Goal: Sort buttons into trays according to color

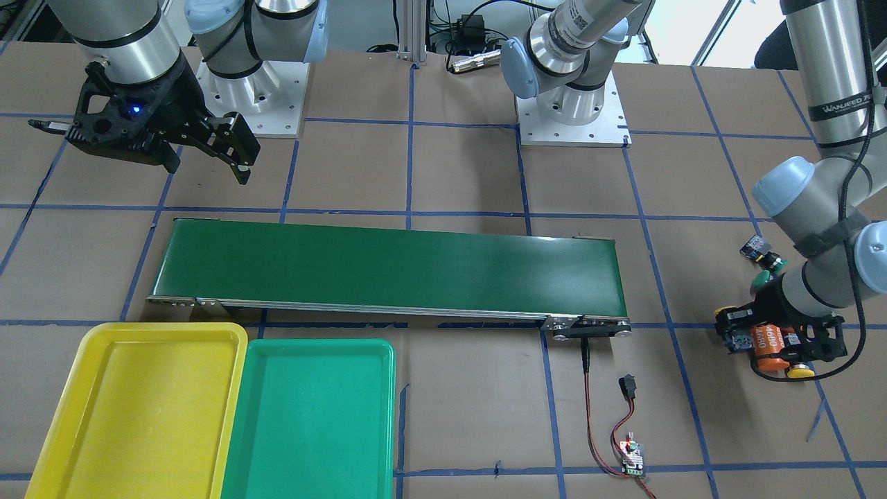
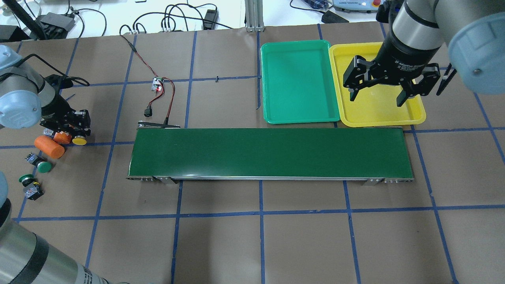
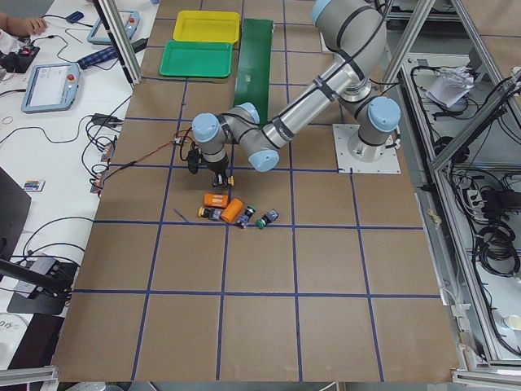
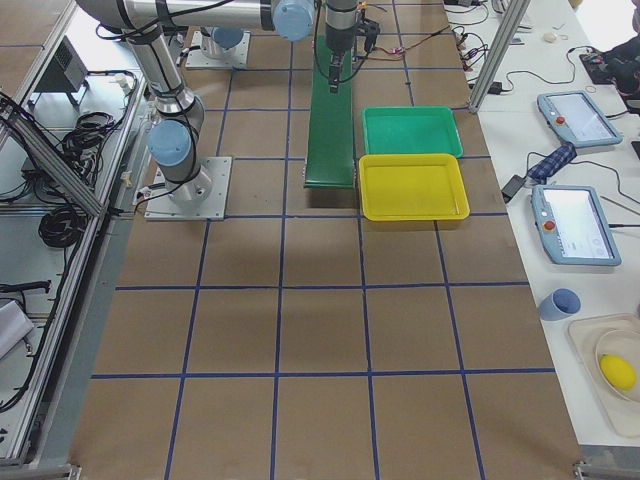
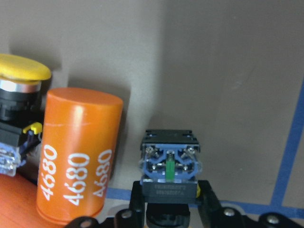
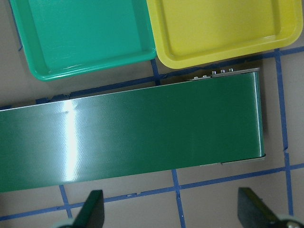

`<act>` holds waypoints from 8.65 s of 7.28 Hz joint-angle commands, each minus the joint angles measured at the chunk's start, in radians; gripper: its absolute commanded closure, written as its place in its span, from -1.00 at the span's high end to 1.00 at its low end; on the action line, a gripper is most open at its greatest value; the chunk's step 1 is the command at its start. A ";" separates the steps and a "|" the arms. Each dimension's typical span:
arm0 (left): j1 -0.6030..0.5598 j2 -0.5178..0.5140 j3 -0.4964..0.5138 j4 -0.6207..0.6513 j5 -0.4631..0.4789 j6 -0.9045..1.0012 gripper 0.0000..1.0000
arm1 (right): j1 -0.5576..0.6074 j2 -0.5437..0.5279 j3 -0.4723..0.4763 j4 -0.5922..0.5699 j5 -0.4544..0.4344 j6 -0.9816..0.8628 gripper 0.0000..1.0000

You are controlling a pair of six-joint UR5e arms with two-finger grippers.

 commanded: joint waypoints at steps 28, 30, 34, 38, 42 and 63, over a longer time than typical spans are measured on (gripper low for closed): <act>-0.003 -0.108 0.199 -0.074 0.073 0.538 1.00 | 0.000 0.000 0.001 0.002 0.000 0.000 1.00; 0.026 -0.151 0.194 -0.049 0.070 0.592 1.00 | 0.000 0.000 0.001 0.002 0.000 0.000 1.00; 0.047 -0.156 0.174 -0.059 0.072 0.371 1.00 | 0.000 0.000 0.001 0.002 0.000 0.000 1.00; 0.049 -0.162 0.166 -0.065 0.070 0.356 -0.48 | 0.000 0.000 0.001 0.002 0.000 -0.002 1.00; -0.032 -0.020 0.159 -0.251 -0.014 0.371 -1.00 | -0.002 0.000 0.001 0.003 0.000 -0.002 1.00; -0.007 0.289 -0.187 -0.063 -0.075 0.850 1.00 | -0.003 0.000 0.001 0.003 -0.002 -0.002 1.00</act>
